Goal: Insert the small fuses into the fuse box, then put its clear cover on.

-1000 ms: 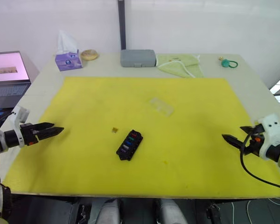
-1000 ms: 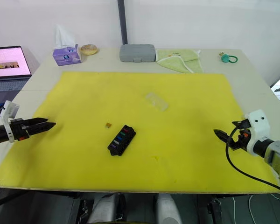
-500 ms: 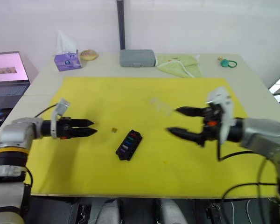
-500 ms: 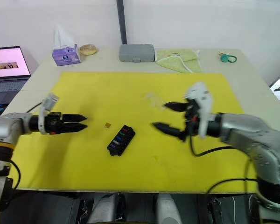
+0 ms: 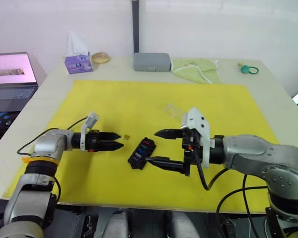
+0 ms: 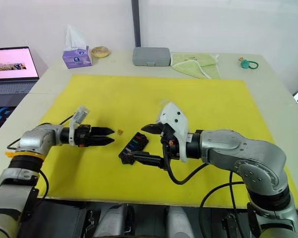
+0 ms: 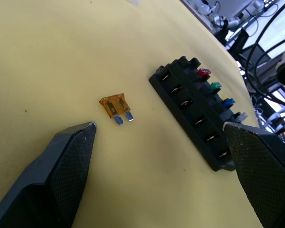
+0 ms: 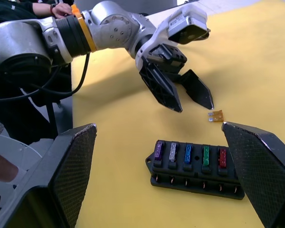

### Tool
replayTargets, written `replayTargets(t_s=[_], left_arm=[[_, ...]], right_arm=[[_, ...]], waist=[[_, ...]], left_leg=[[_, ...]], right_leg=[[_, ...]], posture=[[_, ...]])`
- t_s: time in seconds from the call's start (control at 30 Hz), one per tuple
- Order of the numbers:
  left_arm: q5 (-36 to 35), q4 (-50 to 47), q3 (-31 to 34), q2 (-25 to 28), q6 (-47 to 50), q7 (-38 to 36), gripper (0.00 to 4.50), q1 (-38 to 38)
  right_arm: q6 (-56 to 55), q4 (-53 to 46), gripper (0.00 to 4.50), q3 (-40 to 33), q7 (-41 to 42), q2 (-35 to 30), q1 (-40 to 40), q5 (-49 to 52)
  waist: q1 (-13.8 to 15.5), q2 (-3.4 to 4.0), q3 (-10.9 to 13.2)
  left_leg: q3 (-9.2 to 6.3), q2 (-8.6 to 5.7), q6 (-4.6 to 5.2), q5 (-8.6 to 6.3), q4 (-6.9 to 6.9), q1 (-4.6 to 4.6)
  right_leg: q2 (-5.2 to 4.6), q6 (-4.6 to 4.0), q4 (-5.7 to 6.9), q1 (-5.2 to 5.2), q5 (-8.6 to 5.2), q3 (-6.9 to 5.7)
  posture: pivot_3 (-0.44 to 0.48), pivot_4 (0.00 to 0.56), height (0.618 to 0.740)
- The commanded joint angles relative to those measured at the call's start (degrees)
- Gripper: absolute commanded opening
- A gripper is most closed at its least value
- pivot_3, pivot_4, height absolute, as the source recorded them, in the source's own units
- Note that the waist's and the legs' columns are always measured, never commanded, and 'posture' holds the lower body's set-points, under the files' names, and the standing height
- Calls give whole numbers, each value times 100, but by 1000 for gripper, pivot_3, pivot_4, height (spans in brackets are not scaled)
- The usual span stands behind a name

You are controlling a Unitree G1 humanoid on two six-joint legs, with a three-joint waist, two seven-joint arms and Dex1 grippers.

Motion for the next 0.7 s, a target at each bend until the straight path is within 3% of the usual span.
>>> replayTargets(t_s=[0.03, 0.17, 0.27, 0.33, 0.7], left_arm=[[161, 398, -158, -293, 161, 257, 4500, -79], [352, 382, -458, -477, 143, 233, 4500, -19], [326, 293, -417, -609, 244, 287, 3696, -33], [354, 232, -439, -654, 278, 332, 2734, -51], [449, 177, -401, -865, 285, 446, 2734, -103]], right_arm=[[-128, -81, 4445, -112, -62, -73, -17, 85], [-151, -74, 4445, -142, -128, -120, 15, 97], [-178, -78, 4500, -129, -177, -135, 22, 130], [-199, -61, 4500, -119, -215, -127, 25, 122], [-305, -7, 4500, -52, -251, -107, 55, 51]], waist=[[35, 5, -3], [39, 17, -10], [39, 31, -19], [34, 31, -19], [47, 32, -19]], left_leg=[[1, -2, 0, 0, 4, 0], [-6, -8, 1, -1, 8, 25], [-33, -5, 10, -6, 6, 49], [-42, -6, 12, -8, 6, 48], [-76, -17, 18, -11, 6, 30]], right_leg=[[0, 0, -1, 6, 0, 0], [0, 0, -14, 48, -1, -2], [0, -1, -31, 82, -2, -10], [-1, -1, -36, 85, -2, -10], [-4, 0, -70, 102, -1, -9]], posture=[[0, 150, 737], [0, 150, 737], [0, 150, 737], [0, 150, 737], [0, 150, 737]])
